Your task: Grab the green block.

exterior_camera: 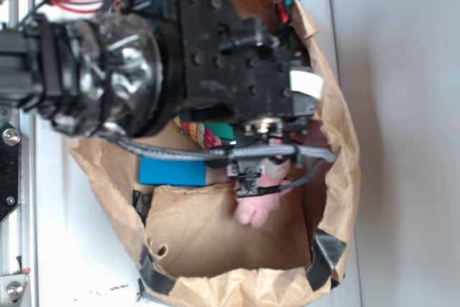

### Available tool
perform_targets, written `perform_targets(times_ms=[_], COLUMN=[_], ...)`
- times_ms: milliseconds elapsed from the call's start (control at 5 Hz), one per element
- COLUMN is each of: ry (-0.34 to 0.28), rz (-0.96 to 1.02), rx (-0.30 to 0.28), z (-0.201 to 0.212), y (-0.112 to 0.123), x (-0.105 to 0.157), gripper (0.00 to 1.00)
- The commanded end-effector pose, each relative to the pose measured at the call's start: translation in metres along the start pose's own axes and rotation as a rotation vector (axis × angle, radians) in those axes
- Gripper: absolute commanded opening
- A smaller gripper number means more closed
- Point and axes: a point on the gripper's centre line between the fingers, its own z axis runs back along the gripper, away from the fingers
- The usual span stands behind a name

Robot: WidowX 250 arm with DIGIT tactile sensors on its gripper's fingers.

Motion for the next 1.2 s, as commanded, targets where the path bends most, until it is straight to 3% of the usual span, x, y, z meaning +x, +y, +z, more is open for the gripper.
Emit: perform_targets(times_ms=[0, 1000], ry=[-0.071, -0.081], rz=[0.037, 0.034], rx=[-0.016, 0.051], z=[0.019, 0.001], y=[0.001, -0.014], x=[0.008, 0.007], gripper=[1.0, 1.0])
